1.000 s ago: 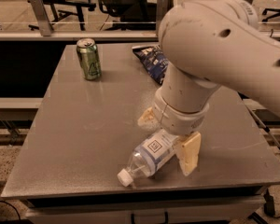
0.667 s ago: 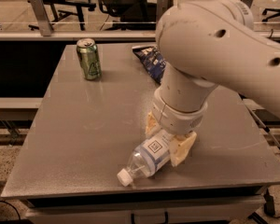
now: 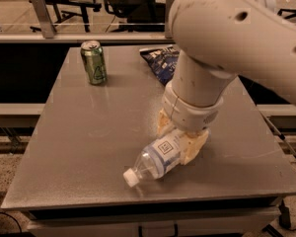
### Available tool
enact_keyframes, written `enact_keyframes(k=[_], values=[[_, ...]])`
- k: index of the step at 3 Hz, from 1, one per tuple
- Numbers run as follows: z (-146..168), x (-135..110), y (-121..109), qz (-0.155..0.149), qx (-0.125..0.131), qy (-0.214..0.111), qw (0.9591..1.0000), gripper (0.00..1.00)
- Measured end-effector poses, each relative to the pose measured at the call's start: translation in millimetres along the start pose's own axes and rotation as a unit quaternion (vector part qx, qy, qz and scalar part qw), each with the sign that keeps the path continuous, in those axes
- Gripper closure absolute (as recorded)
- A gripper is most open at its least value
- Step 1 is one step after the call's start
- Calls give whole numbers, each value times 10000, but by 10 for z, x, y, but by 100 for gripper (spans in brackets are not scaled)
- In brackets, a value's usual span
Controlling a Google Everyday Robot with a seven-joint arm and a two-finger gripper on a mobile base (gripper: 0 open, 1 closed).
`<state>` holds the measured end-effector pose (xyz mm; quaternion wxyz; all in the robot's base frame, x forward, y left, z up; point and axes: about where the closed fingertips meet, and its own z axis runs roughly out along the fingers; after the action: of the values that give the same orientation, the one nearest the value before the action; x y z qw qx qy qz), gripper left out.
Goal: Pick blue plastic bottle
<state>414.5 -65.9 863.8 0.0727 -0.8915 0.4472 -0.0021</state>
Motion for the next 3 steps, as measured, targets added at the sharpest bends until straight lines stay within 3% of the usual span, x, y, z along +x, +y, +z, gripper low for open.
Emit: enact_keyframes(k=[1, 3], values=[[-221, 73, -85, 189, 120, -98, 9997, 100], [-746, 272, -299, 670, 410, -423, 9960, 100]])
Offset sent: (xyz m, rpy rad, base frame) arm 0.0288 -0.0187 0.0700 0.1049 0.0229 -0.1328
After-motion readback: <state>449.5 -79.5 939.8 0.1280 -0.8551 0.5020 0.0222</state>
